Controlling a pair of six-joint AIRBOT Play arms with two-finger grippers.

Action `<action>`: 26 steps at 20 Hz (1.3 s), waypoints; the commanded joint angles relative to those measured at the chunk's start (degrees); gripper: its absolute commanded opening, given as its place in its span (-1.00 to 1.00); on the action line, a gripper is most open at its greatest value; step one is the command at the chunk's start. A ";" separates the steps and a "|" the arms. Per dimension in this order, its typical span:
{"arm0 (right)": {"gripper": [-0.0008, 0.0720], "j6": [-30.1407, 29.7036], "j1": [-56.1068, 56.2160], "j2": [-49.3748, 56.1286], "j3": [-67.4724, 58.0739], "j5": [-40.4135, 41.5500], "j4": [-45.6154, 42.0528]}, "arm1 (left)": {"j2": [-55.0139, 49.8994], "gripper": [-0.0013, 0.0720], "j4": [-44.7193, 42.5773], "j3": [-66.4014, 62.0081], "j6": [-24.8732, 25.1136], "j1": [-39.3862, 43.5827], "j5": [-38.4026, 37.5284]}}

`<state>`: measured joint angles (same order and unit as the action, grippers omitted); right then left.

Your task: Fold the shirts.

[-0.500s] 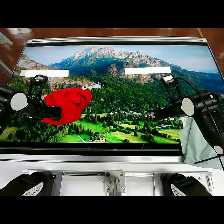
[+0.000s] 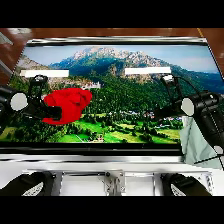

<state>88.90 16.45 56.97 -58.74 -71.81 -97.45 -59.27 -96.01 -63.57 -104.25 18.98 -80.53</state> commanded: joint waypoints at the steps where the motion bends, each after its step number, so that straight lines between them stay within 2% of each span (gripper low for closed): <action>1: 0.90 0.07 0.04 -0.04 0.02 0.96 2.27 | 0.02 0.79 0.00 0.02 0.00 -0.02 0.00; 5: 0.90 0.96 0.04 -0.04 0.02 3.45 6.60 | 0.02 0.79 0.02 0.02 -0.17 -0.02 0.26; 13: 0.90 2.21 0.04 -0.04 0.02 -2.43 13.16 | 0.02 0.79 0.02 0.02 -0.46 -0.02 19.54; 15: 0.90 2.71 0.04 -0.04 0.02 -2.38 13.20 | 0.02 0.78 0.02 0.02 -0.46 -0.02 22.25; 16: 0.90 2.86 0.04 -0.04 0.02 -2.25 13.18 | -0.07 0.70 0.00 0.02 -0.46 -0.04 24.30; 17: 0.90 3.02 0.04 -0.04 0.02 -2.05 13.18 | -0.44 0.26 -0.46 0.02 -0.37 -0.04 26.14; 18: 0.90 3.34 0.04 -0.04 0.02 -1.64 13.20 | -1.27 0.16 -1.70 0.00 -0.39 -0.20 27.69; 19: 0.90 4.02 0.04 -0.04 0.02 -1.14 13.20 | -3.04 0.45 -1.40 -0.13 -0.46 -1.40 28.22; 20: 0.90 4.87 0.09 -0.04 0.02 -0.42 13.20 | -5.90 1.00 0.46 -0.42 -0.61 -3.37 27.76; 22: 0.90 6.14 0.11 -0.04 0.02 1.55 13.20 | -12.35 1.00 4.28 -1.70 0.02 -7.41 25.33; 26: 0.90 8.33 0.09 -0.04 0.02 3.04 13.18 | -23.32 1.00 7.41 -3.21 -0.02 -12.63 25.07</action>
<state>95.20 16.51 56.97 -58.74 -70.04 -84.33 -75.81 -91.70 -65.78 -104.53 9.72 -55.40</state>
